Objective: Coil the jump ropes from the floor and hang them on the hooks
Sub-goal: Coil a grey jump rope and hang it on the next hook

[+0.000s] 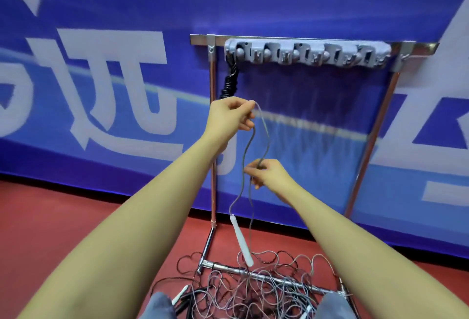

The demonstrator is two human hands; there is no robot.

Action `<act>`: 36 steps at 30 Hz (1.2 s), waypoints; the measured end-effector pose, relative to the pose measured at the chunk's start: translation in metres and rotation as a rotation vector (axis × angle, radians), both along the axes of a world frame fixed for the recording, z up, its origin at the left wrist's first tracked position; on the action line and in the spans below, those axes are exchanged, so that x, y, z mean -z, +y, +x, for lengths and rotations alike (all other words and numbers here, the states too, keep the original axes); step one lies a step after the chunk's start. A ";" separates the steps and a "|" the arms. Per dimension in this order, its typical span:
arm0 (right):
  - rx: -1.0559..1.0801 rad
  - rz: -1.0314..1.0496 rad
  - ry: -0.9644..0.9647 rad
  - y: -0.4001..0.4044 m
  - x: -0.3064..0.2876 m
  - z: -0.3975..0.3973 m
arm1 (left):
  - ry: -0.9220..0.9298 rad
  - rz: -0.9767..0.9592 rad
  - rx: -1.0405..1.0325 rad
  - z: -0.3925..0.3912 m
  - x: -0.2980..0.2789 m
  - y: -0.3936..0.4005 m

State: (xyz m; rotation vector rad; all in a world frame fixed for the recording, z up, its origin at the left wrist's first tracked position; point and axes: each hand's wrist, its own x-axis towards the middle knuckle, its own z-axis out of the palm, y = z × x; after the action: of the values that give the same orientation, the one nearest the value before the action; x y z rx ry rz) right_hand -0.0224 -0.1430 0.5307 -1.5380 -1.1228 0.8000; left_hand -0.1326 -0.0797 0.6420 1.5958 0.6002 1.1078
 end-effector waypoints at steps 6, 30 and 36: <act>-0.175 -0.022 -0.023 -0.010 -0.031 -0.002 | -0.081 -0.045 -0.012 -0.001 -0.020 -0.003; 0.250 0.305 0.647 -0.003 -0.105 0.032 | 0.382 0.270 -0.123 -0.007 0.037 -0.016; 0.233 0.377 0.852 0.002 -0.127 0.030 | 0.493 0.303 0.066 -0.008 0.048 -0.020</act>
State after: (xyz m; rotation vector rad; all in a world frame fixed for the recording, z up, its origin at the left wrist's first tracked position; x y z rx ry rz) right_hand 0.0075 -0.1409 0.6574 -0.8370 -0.4131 0.8906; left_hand -0.1405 -0.0996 0.5939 2.1631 0.7159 0.7791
